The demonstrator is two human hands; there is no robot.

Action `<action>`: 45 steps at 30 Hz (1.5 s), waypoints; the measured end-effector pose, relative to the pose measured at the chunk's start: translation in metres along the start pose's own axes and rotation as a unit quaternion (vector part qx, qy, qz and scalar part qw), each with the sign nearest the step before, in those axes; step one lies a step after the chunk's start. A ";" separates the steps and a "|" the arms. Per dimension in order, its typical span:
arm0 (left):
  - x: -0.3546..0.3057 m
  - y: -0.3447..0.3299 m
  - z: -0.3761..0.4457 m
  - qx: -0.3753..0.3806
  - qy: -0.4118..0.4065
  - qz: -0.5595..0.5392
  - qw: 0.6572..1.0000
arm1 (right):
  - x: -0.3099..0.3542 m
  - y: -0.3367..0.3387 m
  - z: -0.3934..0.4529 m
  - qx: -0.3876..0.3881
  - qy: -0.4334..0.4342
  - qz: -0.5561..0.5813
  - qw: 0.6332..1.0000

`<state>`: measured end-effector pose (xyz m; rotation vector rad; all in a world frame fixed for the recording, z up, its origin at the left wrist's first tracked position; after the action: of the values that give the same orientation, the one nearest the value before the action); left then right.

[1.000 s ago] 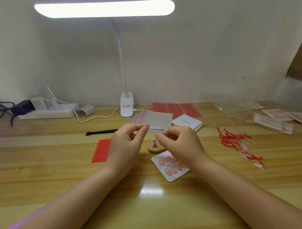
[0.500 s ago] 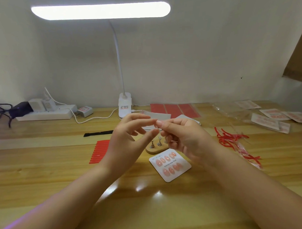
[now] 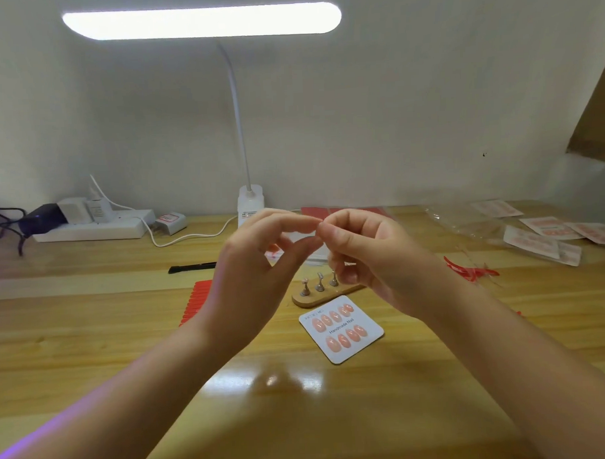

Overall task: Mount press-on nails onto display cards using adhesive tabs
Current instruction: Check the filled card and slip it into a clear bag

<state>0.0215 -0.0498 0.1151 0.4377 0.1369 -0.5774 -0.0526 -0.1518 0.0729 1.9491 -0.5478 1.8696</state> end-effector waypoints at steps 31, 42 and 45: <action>-0.003 0.005 0.003 -0.010 0.020 0.005 1.000 | 0.034 0.001 -0.022 -0.079 0.134 -0.154 0.976; 0.003 0.009 0.000 -0.028 0.062 -0.009 0.998 | 0.042 0.004 -0.027 -0.132 0.147 -0.235 0.952; 0.013 0.009 -0.003 -0.052 0.116 -0.075 0.989 | 0.042 0.004 -0.027 -0.141 0.144 -0.239 0.950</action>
<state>0.0374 -0.0479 0.1125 0.3943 0.4240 -0.6634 -0.0756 -0.1417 0.1158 1.4315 -0.2114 1.6174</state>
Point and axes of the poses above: each hand's wrist, its own z-axis towards the middle knuckle, its own y-axis out of the back of the hand, x = y × z, the point moved 10 cm from there along z, towards the middle knuckle, and after that the axes turned 15 degrees about -y, right-handed, at the moved point
